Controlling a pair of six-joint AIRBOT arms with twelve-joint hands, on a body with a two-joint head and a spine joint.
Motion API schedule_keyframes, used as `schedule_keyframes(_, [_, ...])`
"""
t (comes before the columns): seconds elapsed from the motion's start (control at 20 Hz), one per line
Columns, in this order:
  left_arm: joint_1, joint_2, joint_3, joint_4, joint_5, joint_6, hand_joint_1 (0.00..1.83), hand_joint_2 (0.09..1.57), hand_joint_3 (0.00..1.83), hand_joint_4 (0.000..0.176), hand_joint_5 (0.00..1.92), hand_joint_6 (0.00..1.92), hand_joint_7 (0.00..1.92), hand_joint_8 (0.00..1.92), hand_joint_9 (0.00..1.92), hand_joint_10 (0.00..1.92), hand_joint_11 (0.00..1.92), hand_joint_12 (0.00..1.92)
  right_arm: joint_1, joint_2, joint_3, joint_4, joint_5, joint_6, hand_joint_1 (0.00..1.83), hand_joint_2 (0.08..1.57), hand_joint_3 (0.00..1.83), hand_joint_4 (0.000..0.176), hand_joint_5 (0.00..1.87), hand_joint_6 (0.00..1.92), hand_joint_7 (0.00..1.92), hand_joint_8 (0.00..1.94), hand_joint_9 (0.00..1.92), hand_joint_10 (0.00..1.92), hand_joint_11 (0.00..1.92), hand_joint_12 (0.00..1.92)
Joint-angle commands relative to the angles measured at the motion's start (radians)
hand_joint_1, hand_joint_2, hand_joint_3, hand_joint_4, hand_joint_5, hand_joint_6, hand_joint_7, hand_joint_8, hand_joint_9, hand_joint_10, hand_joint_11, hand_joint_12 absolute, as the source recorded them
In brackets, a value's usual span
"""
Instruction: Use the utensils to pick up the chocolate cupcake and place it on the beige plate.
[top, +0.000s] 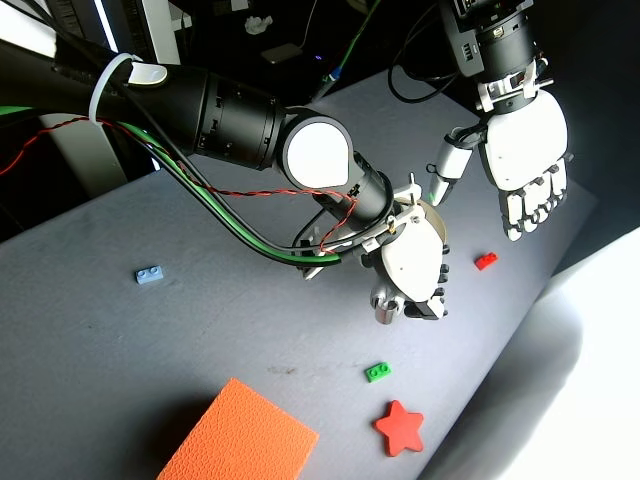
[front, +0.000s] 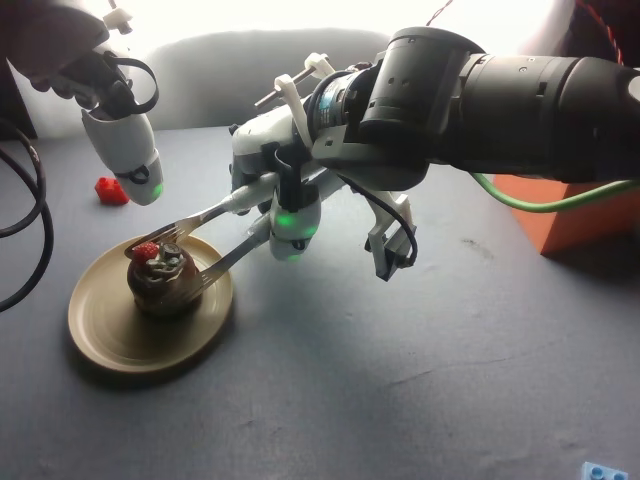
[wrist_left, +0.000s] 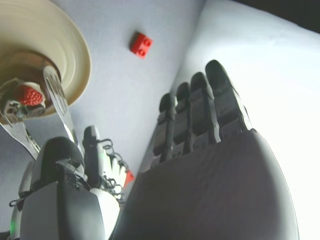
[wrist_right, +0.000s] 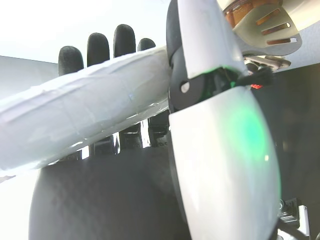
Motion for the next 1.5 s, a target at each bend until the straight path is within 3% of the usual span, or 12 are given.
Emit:
schedule_keyframes(0.0, [-0.010, 0.004, 0.006, 0.075, -0.014, 0.007, 0.42, 1.03, 0.00, 0.000, 0.16, 0.01, 0.13, 0.00, 0.13, 0.00, 0.00, 0.42, 0.020, 0.006, -0.003, -0.017, 0.087, 0.004, 1.03, 1.13, 0.00, 0.000, 0.70, 0.02, 0.62, 0.37, 0.38, 0.99, 0.17, 1.50])
schedule_keyframes(0.85, [-0.010, 0.004, 0.005, 0.079, -0.014, 0.007, 0.47, 1.02, 0.00, 0.000, 0.16, 0.00, 0.13, 0.00, 0.12, 0.00, 0.00, 0.39, 0.020, 0.005, -0.008, -0.017, 0.091, 0.003, 1.02, 1.10, 0.00, 0.000, 0.64, 0.00, 0.56, 0.39, 0.31, 1.02, 0.10, 1.51])
schedule_keyframes(1.45, [-0.009, 0.004, 0.005, 0.082, -0.015, 0.007, 0.40, 1.03, 0.00, 0.000, 0.14, 0.00, 0.12, 0.00, 0.13, 0.00, 0.00, 0.39, 0.019, 0.006, -0.009, -0.017, 0.091, 0.003, 1.00, 1.10, 0.00, 0.000, 0.62, 0.01, 0.50, 0.45, 0.27, 1.04, 0.06, 1.54])
